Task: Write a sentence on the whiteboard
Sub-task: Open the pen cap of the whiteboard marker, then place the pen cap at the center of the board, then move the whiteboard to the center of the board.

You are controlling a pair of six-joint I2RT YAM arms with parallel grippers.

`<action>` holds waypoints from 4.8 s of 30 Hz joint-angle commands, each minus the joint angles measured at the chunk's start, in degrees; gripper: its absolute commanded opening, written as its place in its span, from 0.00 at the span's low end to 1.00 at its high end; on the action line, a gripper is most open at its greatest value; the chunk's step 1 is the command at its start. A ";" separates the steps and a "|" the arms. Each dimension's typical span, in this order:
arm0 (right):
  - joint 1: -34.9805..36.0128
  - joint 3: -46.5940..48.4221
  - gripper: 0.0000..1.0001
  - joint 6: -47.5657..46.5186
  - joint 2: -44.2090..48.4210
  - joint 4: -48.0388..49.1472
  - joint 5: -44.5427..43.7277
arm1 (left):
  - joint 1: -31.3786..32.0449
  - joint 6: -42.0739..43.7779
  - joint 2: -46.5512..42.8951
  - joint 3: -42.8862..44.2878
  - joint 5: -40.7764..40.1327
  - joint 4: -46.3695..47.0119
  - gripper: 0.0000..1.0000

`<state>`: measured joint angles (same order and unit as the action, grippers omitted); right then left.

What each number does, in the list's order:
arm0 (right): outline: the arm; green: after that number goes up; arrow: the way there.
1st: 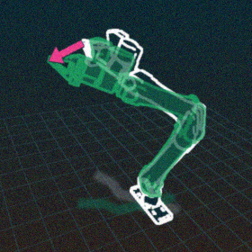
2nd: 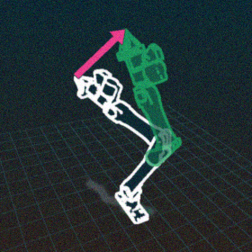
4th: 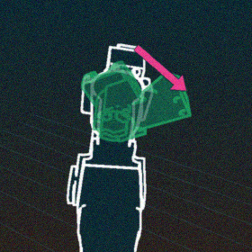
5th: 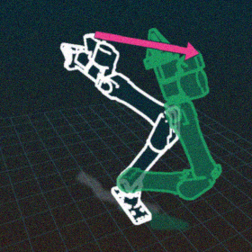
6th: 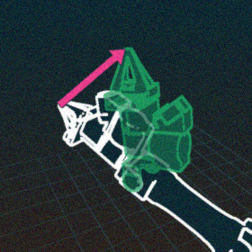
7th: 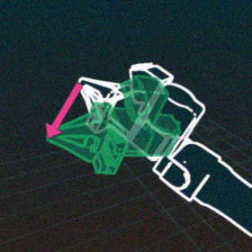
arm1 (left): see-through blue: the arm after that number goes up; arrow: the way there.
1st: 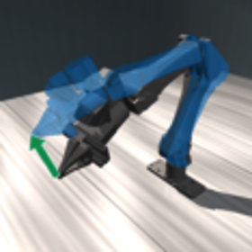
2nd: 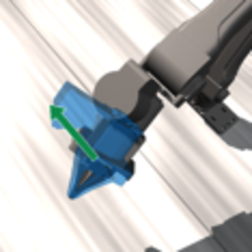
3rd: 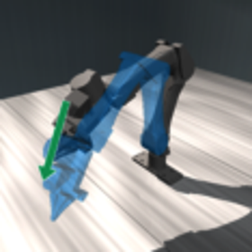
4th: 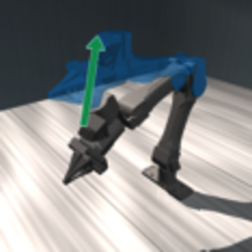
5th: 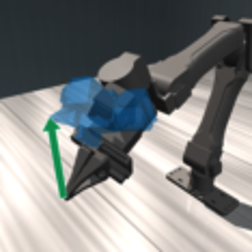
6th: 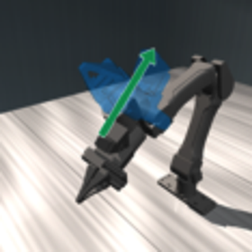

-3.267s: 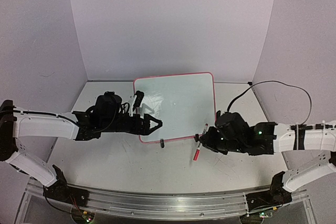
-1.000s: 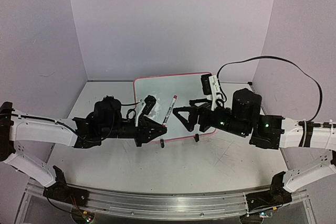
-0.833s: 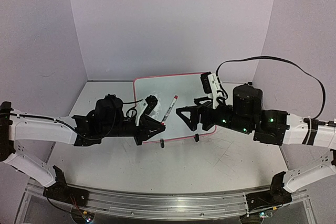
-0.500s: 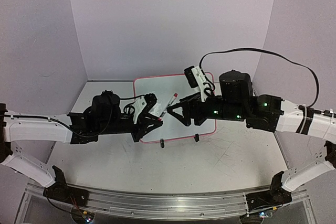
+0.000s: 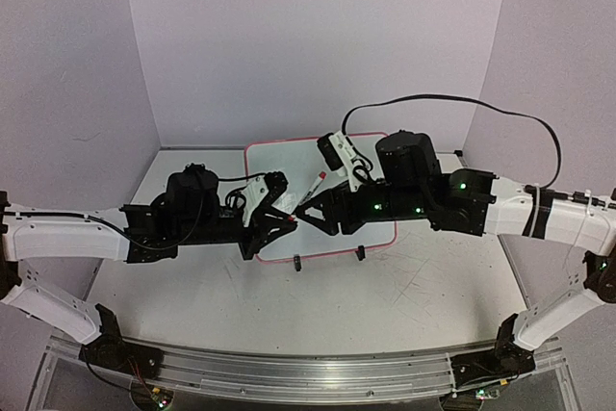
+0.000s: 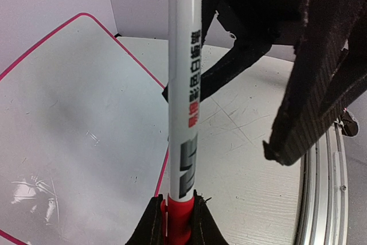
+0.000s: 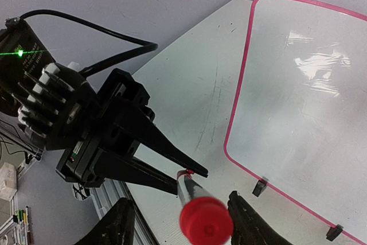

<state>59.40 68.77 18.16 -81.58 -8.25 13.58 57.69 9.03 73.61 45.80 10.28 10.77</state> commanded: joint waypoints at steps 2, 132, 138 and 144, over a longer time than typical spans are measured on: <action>-0.35 1.71 0.49 0.14 -1.02 3.32 2.25 | -0.10 0.47 -1.82 3.00 0.01 0.12 0.00; -16.06 -23.92 0.00 -3.25 29.84 16.67 -11.64 | 6.11 -52.45 24.72 7.96 -17.88 -8.41 0.85; -15.98 -24.30 0.00 -2.42 30.51 16.25 -11.93 | 6.12 -50.59 32.04 12.72 -16.18 -6.13 0.80; -16.07 -24.42 0.00 -2.33 30.09 16.24 -12.06 | 6.14 -47.48 36.66 16.39 -16.80 -4.81 0.79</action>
<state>43.07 44.82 15.31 -51.53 7.21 2.35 63.77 -41.70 107.74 57.98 -6.62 2.90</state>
